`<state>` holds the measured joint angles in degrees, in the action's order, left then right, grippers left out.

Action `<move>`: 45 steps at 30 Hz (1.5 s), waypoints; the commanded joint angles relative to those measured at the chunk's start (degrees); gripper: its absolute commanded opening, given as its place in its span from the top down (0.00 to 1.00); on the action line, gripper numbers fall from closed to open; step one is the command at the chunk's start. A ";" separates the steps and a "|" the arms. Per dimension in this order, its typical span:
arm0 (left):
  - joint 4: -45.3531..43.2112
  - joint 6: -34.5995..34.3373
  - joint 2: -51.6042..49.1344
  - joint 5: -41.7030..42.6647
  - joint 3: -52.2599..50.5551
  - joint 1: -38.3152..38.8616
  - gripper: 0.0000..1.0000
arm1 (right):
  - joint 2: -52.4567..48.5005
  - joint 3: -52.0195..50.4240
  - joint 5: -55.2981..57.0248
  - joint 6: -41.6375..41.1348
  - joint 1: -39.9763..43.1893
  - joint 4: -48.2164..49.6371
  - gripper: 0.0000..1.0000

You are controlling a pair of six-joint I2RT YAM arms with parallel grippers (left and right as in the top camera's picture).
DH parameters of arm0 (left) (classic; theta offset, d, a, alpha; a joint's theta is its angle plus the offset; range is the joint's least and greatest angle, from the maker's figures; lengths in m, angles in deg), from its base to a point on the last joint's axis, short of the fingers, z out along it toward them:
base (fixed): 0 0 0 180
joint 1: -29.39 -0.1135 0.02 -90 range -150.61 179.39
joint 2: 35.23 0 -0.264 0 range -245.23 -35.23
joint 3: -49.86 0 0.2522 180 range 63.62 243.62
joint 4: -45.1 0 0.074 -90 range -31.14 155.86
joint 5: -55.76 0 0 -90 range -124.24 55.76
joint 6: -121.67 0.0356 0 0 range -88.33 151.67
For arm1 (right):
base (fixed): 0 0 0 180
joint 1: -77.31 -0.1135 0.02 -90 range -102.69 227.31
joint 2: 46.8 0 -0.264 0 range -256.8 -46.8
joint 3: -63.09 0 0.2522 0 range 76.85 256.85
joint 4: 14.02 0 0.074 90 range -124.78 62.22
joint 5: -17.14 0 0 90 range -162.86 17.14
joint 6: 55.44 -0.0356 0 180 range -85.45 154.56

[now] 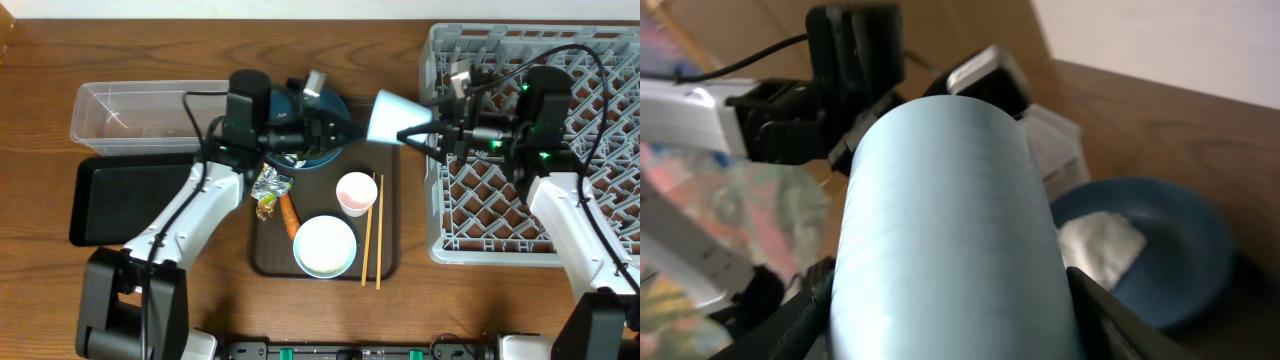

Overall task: Sort waste into correct bins and load items into the dishwasher rack
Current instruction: 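Grasp the blue cup with the right gripper, release left gripper, then place the blue cup upside down in the dish rack with right gripper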

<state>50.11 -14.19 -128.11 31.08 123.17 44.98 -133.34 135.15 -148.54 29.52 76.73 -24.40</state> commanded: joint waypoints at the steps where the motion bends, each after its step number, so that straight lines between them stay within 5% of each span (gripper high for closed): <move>1: 6.01 12.52 1.38 -7.13 0.81 -2.95 0.68 | 0.20 0.85 2.27 -3.45 2.54 1.49 0.51; 12: 32.41 29.05 10.14 -34.10 0.81 -12.81 0.67 | 4.70 0.87 11.37 -7.78 12.26 -0.98 0.61; 22: 42.07 31.28 22.97 -52.39 0.81 -16.87 0.68 | 10.84 1.14 27.85 -6.25 21.44 -18.25 0.60; 33: 44.96 31.28 24.28 -55.95 0.79 -17.31 0.67 | 13.42 14.71 60.52 -0.85 27.19 -51.19 0.60; 45: 45.00 31.26 24.28 -55.93 0.79 -17.29 0.67 | 8.41 17.66 77.18 -1.62 36.87 -57.55 0.62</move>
<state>94.96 16.52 -104.00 -24.11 123.30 27.98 -122.41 152.01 -76.85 27.62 111.17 -82.32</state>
